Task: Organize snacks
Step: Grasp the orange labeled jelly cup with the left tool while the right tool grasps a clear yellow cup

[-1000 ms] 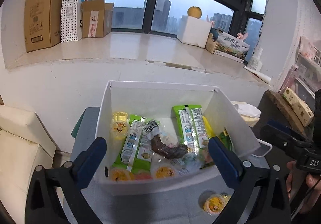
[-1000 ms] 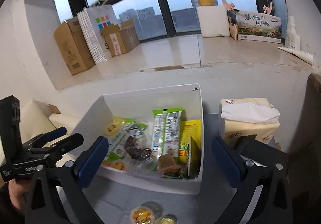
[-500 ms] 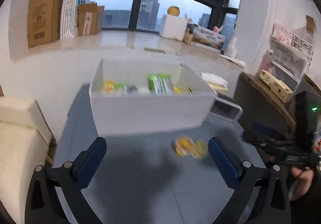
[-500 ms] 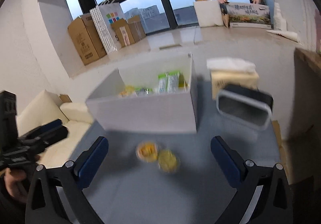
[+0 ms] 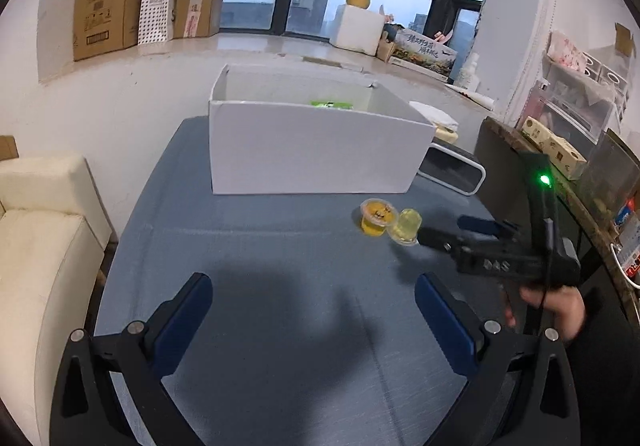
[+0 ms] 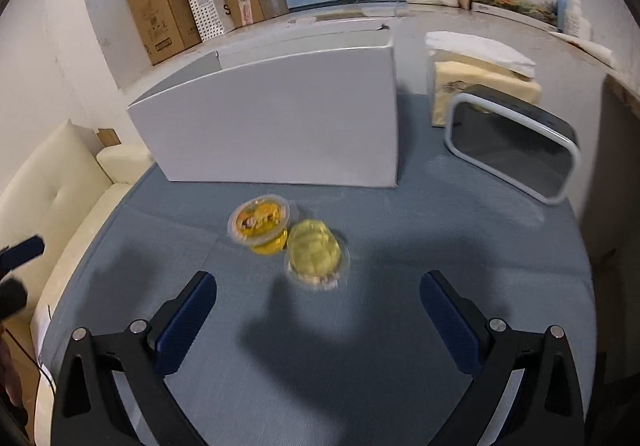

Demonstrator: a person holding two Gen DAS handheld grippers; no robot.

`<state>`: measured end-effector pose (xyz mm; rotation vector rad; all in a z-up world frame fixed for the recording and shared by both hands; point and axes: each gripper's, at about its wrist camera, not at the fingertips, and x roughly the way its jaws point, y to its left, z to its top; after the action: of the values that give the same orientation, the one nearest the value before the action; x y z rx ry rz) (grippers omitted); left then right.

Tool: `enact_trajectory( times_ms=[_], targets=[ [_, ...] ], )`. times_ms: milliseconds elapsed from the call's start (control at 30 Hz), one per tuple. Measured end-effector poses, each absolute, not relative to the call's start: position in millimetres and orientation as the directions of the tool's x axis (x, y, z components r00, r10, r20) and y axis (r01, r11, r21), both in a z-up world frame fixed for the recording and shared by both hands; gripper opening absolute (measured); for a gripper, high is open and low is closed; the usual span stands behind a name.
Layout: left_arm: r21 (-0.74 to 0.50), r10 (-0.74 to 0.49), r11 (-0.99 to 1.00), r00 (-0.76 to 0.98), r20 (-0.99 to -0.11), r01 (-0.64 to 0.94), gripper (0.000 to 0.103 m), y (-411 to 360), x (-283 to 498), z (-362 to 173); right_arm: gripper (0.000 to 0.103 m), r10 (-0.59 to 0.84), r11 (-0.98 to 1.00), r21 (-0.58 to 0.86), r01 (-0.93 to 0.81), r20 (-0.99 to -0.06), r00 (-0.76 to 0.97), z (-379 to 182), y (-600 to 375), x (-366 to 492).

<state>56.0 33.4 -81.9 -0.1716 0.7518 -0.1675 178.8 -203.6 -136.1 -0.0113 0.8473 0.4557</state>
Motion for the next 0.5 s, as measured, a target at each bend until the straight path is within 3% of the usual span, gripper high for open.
enact_trajectory(
  times_ms=[200, 267, 367, 500],
  targets=[
    [-0.202, -0.200, 0.976, 0.712, -0.674, 0.083, 0.103, 33, 60, -89, 0.101, 0.364, 0.896, 0.127, -0.424, -0.759, 0.541, -148, -189, 206],
    [-0.199, -0.201, 0.976, 0.704, -0.681, 0.085, 0.103, 31, 64, -93, 0.072, 0.351, 0.897, 0.109, -0.427, -0.764, 0.541, -151, -185, 208],
    [-0.192, -0.196, 0.978, 0.700, -0.687, 0.085, 0.103, 27, 70, -96, 0.044, 0.350, 0.894, 0.120, -0.432, -0.788, 0.507, -157, -184, 212],
    [-0.175, -0.193, 0.980, 0.692, -0.696, 0.097, 0.103, 20, 81, -100, 0.040, 0.365, 0.888, 0.116, -0.446, -0.768, 0.527, -154, -191, 204]
  ],
)
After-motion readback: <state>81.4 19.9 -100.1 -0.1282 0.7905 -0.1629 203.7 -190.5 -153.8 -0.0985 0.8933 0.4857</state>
